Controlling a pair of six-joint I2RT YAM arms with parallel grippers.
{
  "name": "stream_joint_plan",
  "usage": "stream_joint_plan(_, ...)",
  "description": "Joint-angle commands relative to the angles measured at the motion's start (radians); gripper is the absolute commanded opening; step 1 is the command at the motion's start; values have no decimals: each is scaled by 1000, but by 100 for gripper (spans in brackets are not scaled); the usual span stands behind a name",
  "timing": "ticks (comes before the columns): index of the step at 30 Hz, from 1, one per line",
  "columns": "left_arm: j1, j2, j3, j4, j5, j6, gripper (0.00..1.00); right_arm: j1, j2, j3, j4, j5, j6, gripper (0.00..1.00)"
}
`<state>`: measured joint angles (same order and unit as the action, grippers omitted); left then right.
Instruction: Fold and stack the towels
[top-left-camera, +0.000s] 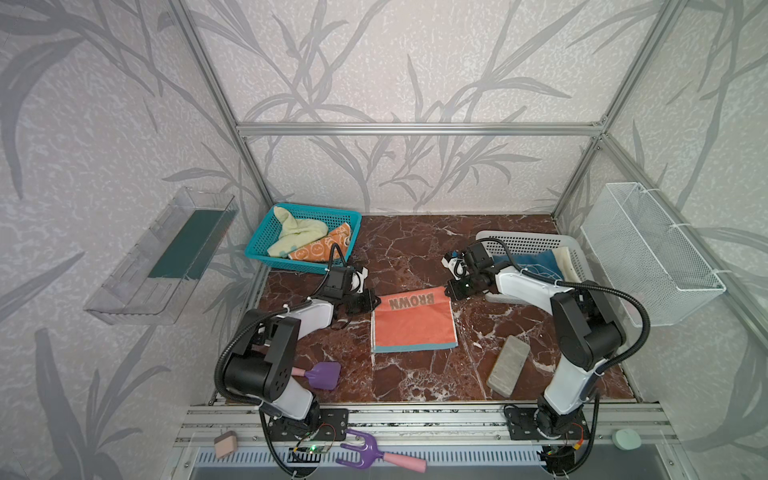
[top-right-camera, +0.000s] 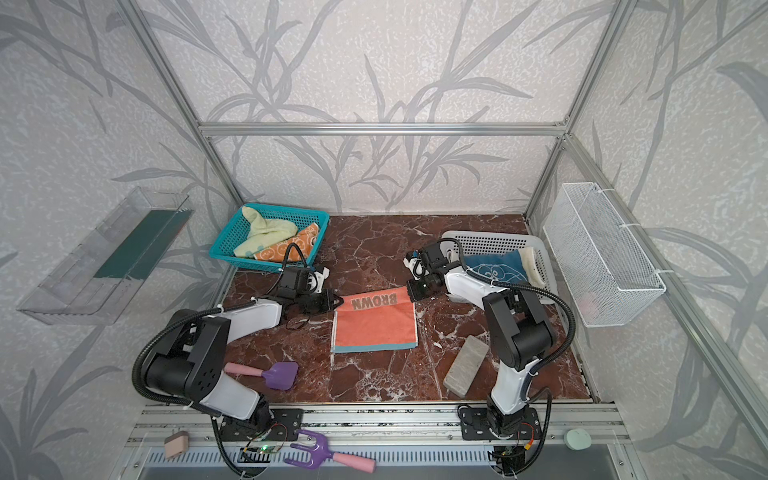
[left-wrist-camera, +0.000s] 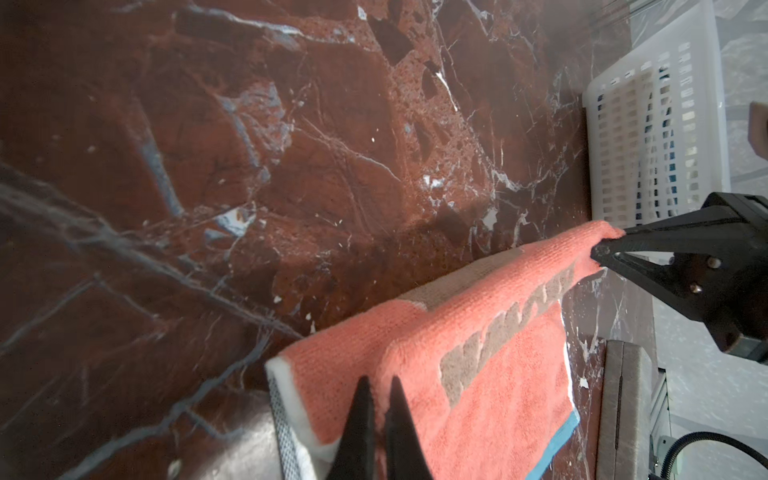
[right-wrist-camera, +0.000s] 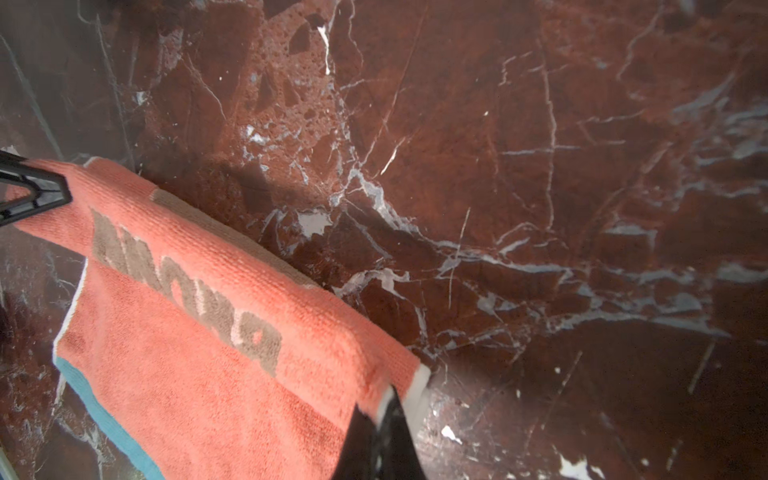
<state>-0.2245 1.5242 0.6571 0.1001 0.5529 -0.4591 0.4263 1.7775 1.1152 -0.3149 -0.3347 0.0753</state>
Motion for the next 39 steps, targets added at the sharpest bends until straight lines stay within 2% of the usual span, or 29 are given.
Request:
stream_joint_plan(1,1,-110,-30,-7,4,-2,0,7,-135,-41,-18,7,-18,0)
stream_joint_plan(7,-35,-243,-174,-40,-43,-46,0,31,-243,-217,-14,-3,48,0)
stream_joint_plan(10,-59,-196,-271,78,-35,-104,0,67,-195,-291,50,-16,79,0)
stream_joint_plan(13,-64,-138,-314,184,-33,-158,0,104,-116,-264,58,2,74,0)
stream_joint_plan(19,-59,-62,-229,141,-87,-111,0,117,-5,-150,68,62,84,0)
stream_joint_plan(23,-24,22,-113,104,-64,-61,0,98,62,-8,-1,87,56,0)
stream_joint_plan(26,-6,29,-12,-13,-80,-9,0,81,64,77,-70,99,41,0)
stream_joint_plan(29,-1,-24,49,-124,-111,47,0,74,31,114,-134,115,19,0)
stream_joint_plan(34,2,-109,52,-219,-107,79,0,74,-46,77,-176,101,-10,0)
stream_joint_plan(37,-4,-114,-17,-173,-63,23,0,74,-66,10,-147,44,4,0)
stream_joint_plan(39,-4,-123,-79,-128,-72,-8,0,73,-64,-45,-110,32,25,0)
